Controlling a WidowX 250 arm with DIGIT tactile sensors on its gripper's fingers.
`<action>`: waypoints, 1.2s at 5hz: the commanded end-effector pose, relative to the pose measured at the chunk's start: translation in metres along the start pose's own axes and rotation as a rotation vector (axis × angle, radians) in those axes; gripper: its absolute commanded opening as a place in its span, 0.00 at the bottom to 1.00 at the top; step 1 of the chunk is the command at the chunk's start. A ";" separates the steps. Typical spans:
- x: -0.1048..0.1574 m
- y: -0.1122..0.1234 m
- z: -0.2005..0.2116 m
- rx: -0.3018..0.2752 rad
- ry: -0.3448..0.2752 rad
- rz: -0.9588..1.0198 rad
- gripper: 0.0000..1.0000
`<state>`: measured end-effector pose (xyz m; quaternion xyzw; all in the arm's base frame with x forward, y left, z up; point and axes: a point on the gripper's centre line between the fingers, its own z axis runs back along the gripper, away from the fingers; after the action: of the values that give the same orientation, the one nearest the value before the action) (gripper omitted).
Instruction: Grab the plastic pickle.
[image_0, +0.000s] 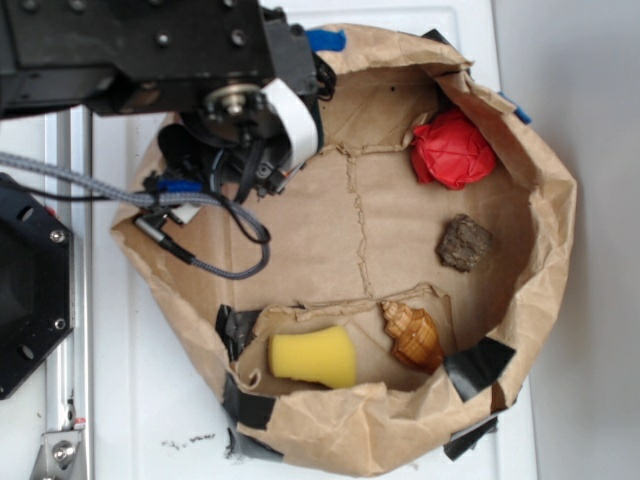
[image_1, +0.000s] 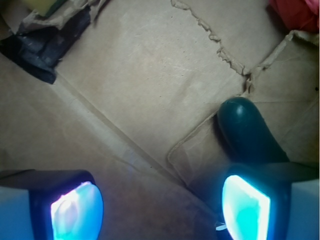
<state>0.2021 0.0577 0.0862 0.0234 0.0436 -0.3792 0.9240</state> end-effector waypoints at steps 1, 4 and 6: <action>0.008 0.002 0.025 0.046 -0.074 -0.020 1.00; 0.043 0.030 0.015 0.092 -0.079 -0.037 1.00; 0.040 0.037 0.011 0.088 -0.072 -0.056 1.00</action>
<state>0.2523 0.0517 0.0826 0.0361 0.0124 -0.4062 0.9130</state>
